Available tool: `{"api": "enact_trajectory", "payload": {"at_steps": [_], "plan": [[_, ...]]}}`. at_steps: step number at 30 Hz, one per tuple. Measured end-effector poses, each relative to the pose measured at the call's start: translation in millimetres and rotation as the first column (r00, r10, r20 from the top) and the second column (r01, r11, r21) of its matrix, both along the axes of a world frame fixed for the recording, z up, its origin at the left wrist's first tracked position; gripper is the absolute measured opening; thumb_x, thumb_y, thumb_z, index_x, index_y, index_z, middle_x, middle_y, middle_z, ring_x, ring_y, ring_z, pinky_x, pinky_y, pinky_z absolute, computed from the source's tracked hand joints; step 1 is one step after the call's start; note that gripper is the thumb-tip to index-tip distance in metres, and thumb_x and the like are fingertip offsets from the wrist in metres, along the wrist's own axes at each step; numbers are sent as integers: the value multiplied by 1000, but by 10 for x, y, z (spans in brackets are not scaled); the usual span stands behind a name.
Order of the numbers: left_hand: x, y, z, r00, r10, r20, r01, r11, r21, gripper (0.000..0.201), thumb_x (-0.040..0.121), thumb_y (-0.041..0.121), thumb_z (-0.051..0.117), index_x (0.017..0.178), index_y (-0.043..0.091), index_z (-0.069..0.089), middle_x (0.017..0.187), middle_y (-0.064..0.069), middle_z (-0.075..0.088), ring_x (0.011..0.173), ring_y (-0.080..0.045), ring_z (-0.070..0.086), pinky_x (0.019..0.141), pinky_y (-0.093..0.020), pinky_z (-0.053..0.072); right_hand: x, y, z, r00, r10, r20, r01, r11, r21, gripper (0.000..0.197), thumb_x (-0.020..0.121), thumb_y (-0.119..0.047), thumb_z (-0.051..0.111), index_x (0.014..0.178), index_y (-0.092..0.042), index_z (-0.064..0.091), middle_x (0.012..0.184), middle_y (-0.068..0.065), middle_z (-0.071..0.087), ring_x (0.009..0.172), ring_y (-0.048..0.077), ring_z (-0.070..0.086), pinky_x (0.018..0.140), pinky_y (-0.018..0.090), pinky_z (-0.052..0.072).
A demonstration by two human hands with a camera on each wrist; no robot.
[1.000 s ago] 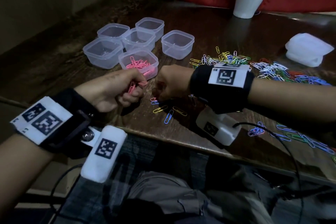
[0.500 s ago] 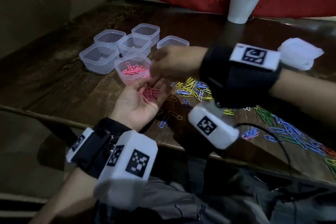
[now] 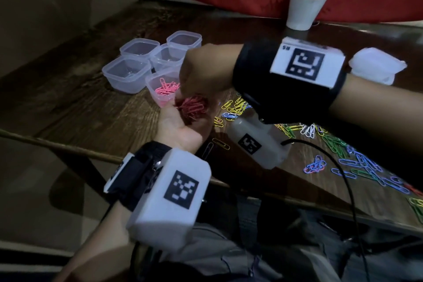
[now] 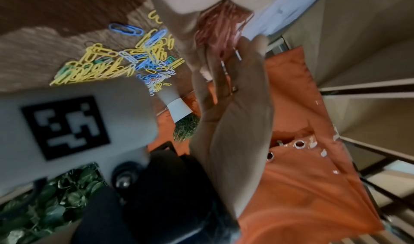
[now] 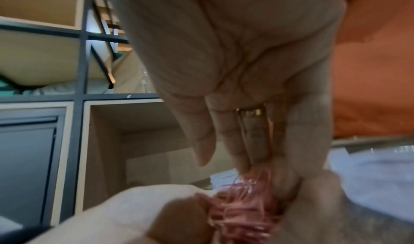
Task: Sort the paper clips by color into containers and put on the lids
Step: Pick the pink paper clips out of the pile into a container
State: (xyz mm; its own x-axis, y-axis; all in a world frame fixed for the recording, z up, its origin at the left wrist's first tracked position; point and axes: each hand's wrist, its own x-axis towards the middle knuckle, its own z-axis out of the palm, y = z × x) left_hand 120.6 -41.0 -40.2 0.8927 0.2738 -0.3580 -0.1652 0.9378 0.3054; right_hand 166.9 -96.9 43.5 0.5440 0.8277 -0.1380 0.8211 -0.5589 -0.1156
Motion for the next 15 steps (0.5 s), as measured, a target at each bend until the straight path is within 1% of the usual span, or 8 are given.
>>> {"api": "enact_trajectory", "payload": {"at_steps": [2,4,6,8,10,12,13,15], "plan": [[39,81,28,1000,-15,18,15,1000,24,29,96,14,38,82,1,60,74,-17,66,61,-29,66,53,-44,54,30,-29,52,1000,17,-2,-17,999,46,31,93,-29,51,113,-11,64,89,3,57,77,10,48,53,22,33],[52,184,134,998,-57,17,55,995,85,26,95,10,36,89,1,60,95,-17,62,76,-30,63,58,-47,53,101,-30,110,995,16,-101,1,987,159,29,91,-26,53,111,-10,66,75,-1,54,55,2,48,46,15,35],[68,322,276,997,-67,33,63,991,114,30,90,2,32,80,-6,59,89,-20,59,64,-31,62,50,-43,53,178,-10,163,982,26,-188,39,943,332,23,89,-24,56,104,-11,68,68,-6,52,43,-3,45,43,8,33],[100,511,385,995,-61,77,56,996,64,41,93,3,26,74,-14,58,76,-23,59,61,-31,61,47,-43,52,270,-4,198,976,3,-217,106,864,492,19,89,-23,56,101,-13,67,71,-7,54,52,-2,48,48,7,34],[170,734,427,996,-90,-5,90,982,165,48,99,11,22,78,-13,58,74,-25,62,60,-34,64,46,-42,53,364,-31,213,971,-42,-237,176,797,578,16,90,-26,56,98,-17,66,74,-7,54,53,-3,48,48,7,33],[245,889,452,978,-141,-151,186,921,343,42,100,15,25,83,-7,57,71,-23,65,55,-32,67,45,-40,53,444,-78,185,960,-86,-266,230,784,576,12,90,-28,56,94,-20,64,68,-9,51,46,-4,46,43,9,32],[293,951,456,958,-162,-235,252,867,430,39,100,17,27,84,-4,57,68,-20,66,53,-30,67,46,-39,53,479,-101,156,954,-103,-280,250,789,561,14,90,-29,56,95,-19,64,67,-9,49,48,-1,45,45,11,32],[380,1003,450,897,-168,-409,399,708,583,36,100,21,31,83,1,56,61,-13,65,52,-23,67,47,-33,55,529,-145,96,935,-128,-331,297,795,529,19,90,-28,57,99,-14,66,66,-5,50,54,4,42,50,16,35]]}}
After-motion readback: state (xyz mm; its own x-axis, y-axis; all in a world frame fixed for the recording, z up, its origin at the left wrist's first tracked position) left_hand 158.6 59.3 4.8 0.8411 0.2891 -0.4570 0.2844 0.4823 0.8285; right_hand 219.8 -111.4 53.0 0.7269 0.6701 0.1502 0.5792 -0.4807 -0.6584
